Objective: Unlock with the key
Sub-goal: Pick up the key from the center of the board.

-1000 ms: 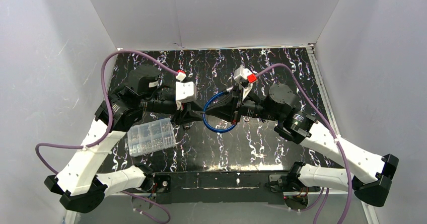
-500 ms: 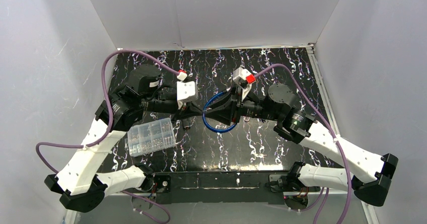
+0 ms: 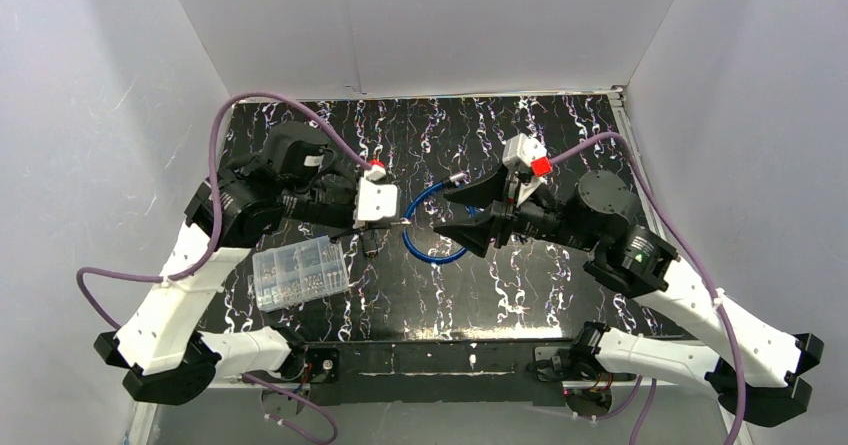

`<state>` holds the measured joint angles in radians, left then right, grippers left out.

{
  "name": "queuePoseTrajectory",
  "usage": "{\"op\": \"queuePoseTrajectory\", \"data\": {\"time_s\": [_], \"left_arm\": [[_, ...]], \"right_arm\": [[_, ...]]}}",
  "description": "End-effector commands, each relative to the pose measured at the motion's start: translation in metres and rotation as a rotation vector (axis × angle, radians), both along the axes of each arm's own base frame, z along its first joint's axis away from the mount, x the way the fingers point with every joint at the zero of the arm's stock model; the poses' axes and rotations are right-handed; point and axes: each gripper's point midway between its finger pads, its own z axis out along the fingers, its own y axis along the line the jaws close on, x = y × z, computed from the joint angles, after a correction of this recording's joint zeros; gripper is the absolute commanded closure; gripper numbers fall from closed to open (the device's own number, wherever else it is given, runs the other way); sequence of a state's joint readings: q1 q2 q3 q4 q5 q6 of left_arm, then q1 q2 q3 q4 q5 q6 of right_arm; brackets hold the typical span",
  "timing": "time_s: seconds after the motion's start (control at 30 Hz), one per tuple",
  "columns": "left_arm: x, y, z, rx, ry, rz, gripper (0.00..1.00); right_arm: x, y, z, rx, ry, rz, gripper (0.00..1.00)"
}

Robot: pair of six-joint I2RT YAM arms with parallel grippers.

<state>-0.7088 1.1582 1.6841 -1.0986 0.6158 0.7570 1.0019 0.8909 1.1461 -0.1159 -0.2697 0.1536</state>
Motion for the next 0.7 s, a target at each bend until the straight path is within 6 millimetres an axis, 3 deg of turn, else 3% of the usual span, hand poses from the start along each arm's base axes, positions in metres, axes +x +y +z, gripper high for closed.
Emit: {"op": "queuePoseTrajectory", "data": {"time_s": [0.0,0.17,0.27,0.4,0.53,0.6,0.67], "left_arm": [[-0.02,0.046,-0.038,0.348,-0.094,-0.137,1.0],[-0.018,0.078,-0.056,0.605,-0.301,-0.257,1.0],[0.006,0.088,-0.063,0.731,-0.577,-0.354,1.0],[0.029,0.065,-0.047,0.694,-1.033,-0.489,1.0],[0.037,0.037,-0.023,0.615,-1.395,-0.541,1.0],[0.035,0.02,-0.005,0.53,-1.55,-0.537,1.0],[0.026,0.003,0.028,0.399,-1.748,-0.485,1.0]], "right_arm": [[0.013,-0.013,0.013,-0.002,-0.076,-0.094,0.34],[0.023,-0.019,0.005,0.021,-0.054,-0.153,0.36],[0.03,-0.022,0.002,0.032,-0.032,-0.188,0.37],[0.038,-0.025,-0.003,0.037,-0.01,-0.223,0.38],[0.042,-0.025,-0.007,0.036,0.008,-0.237,0.38],[0.043,-0.025,-0.007,0.045,0.012,-0.238,0.37],[0.044,-0.024,-0.007,0.052,0.013,-0.235,0.35]]}}
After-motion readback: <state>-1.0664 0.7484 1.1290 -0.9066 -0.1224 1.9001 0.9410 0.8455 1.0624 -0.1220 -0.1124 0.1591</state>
